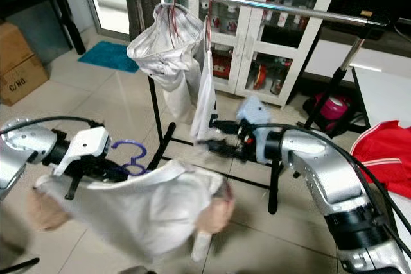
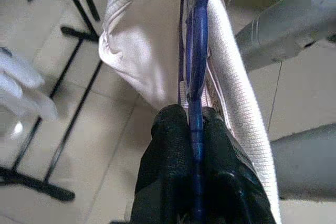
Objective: Hang hanger
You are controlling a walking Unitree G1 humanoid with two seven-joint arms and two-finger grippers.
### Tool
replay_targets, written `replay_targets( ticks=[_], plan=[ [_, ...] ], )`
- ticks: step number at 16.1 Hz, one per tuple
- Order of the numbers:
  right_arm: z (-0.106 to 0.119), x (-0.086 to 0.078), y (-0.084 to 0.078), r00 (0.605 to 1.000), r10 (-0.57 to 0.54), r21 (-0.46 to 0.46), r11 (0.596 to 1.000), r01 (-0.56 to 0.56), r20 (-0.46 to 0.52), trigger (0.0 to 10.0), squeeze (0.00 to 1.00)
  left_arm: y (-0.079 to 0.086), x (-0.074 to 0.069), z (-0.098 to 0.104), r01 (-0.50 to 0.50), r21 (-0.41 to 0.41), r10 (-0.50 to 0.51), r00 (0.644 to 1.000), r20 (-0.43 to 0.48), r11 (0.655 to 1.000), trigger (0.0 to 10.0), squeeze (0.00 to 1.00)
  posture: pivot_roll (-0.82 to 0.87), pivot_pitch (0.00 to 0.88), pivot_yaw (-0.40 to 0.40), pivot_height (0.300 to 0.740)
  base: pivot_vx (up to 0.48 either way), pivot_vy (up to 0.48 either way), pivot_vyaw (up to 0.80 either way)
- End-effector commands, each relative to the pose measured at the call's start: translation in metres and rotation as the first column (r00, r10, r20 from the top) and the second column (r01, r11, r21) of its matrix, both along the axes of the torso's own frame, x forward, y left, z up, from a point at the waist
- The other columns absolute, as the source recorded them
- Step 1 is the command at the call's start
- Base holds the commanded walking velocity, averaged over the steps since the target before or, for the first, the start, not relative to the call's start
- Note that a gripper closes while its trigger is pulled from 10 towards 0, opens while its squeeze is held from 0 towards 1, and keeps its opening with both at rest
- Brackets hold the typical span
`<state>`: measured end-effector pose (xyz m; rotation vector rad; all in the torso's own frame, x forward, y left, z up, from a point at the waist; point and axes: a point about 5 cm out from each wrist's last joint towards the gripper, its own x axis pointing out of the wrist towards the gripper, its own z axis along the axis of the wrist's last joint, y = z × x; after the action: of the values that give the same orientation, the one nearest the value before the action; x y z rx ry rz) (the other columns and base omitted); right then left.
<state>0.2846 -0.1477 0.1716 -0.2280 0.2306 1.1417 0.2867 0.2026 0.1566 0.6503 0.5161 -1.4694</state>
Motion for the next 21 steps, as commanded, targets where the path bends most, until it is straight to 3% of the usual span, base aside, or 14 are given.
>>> replay_targets(
  ticks=[1,5,6,10,13,16,19,20,21],
  plan=[
    [-0.002,-0.005,0.001,0.999,0.037,-0.016,0.999,-0.037,-0.010,10.0,1.00,-0.002,0.002,0.012,0.024,-0.022,-0.023,0.999,0.048,0.999,0.0,0.00,-0.03,0.000,0.009,0.740,0.000,0.000,0.00],
    [-0.003,-0.009,0.031,0.995,0.098,-0.043,0.994,-0.096,0.036,10.0,1.00,-0.012,0.002,0.030,0.088,-0.076,-0.080,0.992,0.094,0.993,0.0,0.00,-0.03,0.000,0.006,0.740,0.000,0.000,0.00],
    [-0.002,-0.012,0.040,0.991,0.128,-0.043,0.991,-0.127,0.036,10.0,0.00,-0.013,0.002,0.033,0.095,-0.082,-0.087,0.991,0.101,0.992,0.0,0.00,-0.03,0.000,0.006,0.740,0.000,0.000,0.00],
    [-0.004,-0.021,0.066,0.979,0.204,-0.040,0.978,-0.202,0.032,10.0,0.00,-0.016,0.005,0.039,0.094,-0.100,-0.081,0.988,0.129,0.991,0.0,0.00,-0.03,0.000,0.004,0.740,0.000,0.000,0.00],
    [-0.002,-0.018,0.072,0.983,0.177,-0.031,0.984,-0.176,0.039,10.0,0.00,-0.015,0.006,0.040,0.089,-0.089,-0.077,0.988,0.130,0.992,0.0,0.00,-0.03,0.000,0.004,0.740,0.000,0.000,0.00],
    [0.012,-0.009,0.065,0.987,0.145,-0.003,0.989,-0.145,0.067,10.0,0.00,-0.011,0.007,0.035,0.073,-0.059,-0.065,0.990,0.128,0.996,0.0,0.00,-0.03,0.000,0.004,0.740,0.000,0.000,0.00],
    [0.007,-0.010,0.072,0.991,0.131,0.013,0.991,-0.131,0.028,10.0,0.00,-0.017,0.007,0.038,0.082,-0.096,-0.069,0.989,0.134,0.992,0.0,0.00,-0.02,0.000,-0.002,0.740,0.000,0.000,0.00],
    [0.003,-0.012,0.077,0.991,0.136,0.014,0.991,-0.136,0.007,3.0,0.00,-0.017,0.007,0.039,0.080,-0.104,-0.065,0.989,0.136,0.991,0.0,0.00,-0.02,0.000,-0.003,0.740,0.000,0.000,0.00],
    [-0.001,-0.014,0.080,0.990,0.141,0.010,0.990,-0.141,-0.010,0.0,0.00,-0.017,0.007,0.041,0.078,-0.114,-0.062,0.988,0.138,0.990,0.0,0.00,-0.02,0.000,-0.003,0.740,0.000,0.000,0.00]
  ],
)
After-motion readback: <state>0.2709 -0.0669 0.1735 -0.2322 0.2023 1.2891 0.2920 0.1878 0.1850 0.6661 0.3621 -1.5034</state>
